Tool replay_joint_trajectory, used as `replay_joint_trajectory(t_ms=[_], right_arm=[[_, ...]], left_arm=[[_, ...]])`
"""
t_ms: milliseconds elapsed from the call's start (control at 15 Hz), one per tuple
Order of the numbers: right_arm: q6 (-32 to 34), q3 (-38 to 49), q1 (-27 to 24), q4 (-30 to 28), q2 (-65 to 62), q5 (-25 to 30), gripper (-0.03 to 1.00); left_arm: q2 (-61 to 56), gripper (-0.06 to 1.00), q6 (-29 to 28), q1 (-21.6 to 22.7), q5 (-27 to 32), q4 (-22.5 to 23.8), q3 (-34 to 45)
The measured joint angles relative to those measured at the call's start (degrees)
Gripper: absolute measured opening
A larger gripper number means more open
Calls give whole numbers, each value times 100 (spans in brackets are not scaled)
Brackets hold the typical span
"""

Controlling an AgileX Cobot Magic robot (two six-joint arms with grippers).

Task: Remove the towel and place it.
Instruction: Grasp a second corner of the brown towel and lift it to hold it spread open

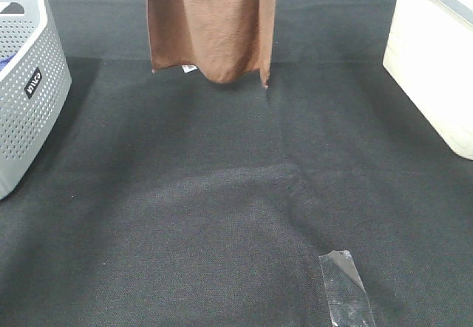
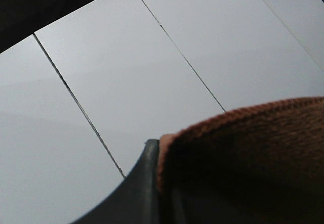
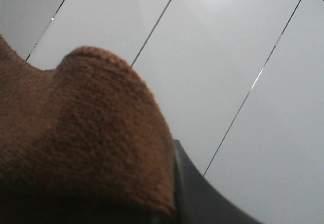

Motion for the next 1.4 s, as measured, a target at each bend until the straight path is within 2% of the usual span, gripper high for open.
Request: replay_joint_trajectory(t_ms=[400, 667, 933, 1200, 1400], right_arm=[[241, 0, -138, -6, 281, 11, 0], [894, 0, -304, -40, 286, 103, 0], [1524, 0, -315, -57, 286, 688, 0], [2200, 0, -315, -34, 286, 1644, 0], [2687, 0, -315, 309, 269, 2813, 0]], left_arm=[[390, 0, 0, 103, 52, 0, -223], [498, 0, 0, 109, 590, 17, -229], [521, 0, 0, 109, 1238, 17, -229], [521, 0, 0, 92, 2406, -126, -229], [510, 0, 0, 17, 4188, -602, -229]])
